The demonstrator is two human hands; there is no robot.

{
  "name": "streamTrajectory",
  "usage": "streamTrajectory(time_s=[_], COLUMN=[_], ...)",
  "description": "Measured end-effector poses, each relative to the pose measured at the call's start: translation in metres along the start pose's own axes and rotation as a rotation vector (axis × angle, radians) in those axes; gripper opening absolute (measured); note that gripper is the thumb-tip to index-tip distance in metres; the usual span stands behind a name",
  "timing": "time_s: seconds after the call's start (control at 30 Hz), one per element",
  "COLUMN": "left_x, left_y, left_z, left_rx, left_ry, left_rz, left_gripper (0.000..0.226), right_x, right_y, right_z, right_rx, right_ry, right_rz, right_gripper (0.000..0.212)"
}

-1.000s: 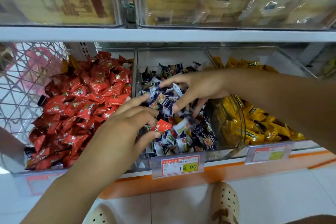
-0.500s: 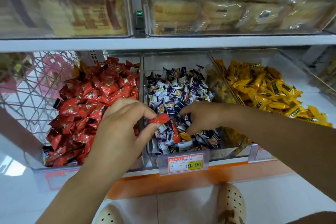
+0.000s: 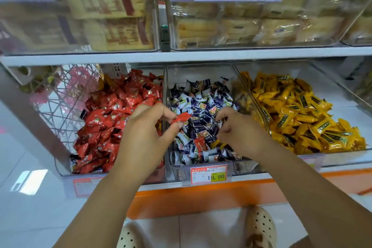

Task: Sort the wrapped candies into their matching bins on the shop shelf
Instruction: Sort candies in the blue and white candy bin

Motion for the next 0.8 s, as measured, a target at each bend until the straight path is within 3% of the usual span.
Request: streamTrajectory(time_s=[0.13, 0.3, 0.4, 0.57, 0.8], left_x=[-0.001, -0.004, -0.002, 0.000, 0.008], left_y=[0.001, 0.002, -0.001, -0.003, -0.001], left_z=[0.001, -0.002, -0.005, -0.007, -0.006], left_rx=[-0.029, -0.080, -0.077, -0.125, -0.224], left_ry=[0.011, 0.122, 0.182, 0.148, 0.283], left_rz=[-0.031, -0.056, -0.085, -0.059, -0.157], left_gripper=[0.017, 0.018, 0.017, 0.043, 0.023], right_x=[-0.008, -0.014, -0.019, -0.019, -0.019], right_y=[0.009, 0.001, -0.002, 0.002, 0.013], right_z=[-0.015, 0.009, 0.018, 0.017, 0.006], right_rx=[0.035, -0.282, -0.326, -0.300, -0.421], right_ry=[-0.023, 0.119, 0.126, 0.066, -0.098], right_rz=[-0.115, -0.208, -0.192, -0.205, -0.147], right_gripper=[0.025, 0.052, 0.041, 0.028, 0.021])
Point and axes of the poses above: each hand's wrist, its own y-axis away from the middle knuckle, its own z-axis out of the palm, x = y × z, the point moved 1 cm from there along -y, towards the middle knuckle, and after that the axes turned 3 degrees about -z, right-handed, at the moved point
